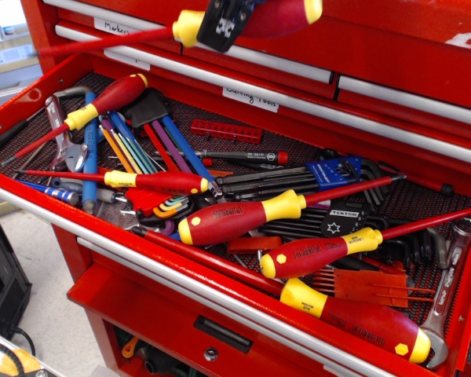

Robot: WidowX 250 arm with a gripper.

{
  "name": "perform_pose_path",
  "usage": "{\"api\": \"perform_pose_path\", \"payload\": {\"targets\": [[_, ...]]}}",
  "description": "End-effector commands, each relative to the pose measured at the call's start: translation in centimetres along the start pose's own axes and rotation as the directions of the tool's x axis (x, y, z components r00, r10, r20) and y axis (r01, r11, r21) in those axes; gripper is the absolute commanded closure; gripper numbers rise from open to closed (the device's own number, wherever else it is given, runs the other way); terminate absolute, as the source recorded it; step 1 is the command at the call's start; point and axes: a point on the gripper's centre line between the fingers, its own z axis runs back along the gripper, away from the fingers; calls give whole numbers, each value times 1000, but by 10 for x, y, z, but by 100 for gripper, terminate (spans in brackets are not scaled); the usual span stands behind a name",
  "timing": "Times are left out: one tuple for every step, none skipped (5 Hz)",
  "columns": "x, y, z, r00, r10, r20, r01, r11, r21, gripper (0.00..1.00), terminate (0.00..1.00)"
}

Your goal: Pick up red srewdriver

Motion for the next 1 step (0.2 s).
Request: {"api": "perform_pose_path", "payload": {"targets": [[-14,18,25,998,-28,61,19,989,143,100,100]]}}
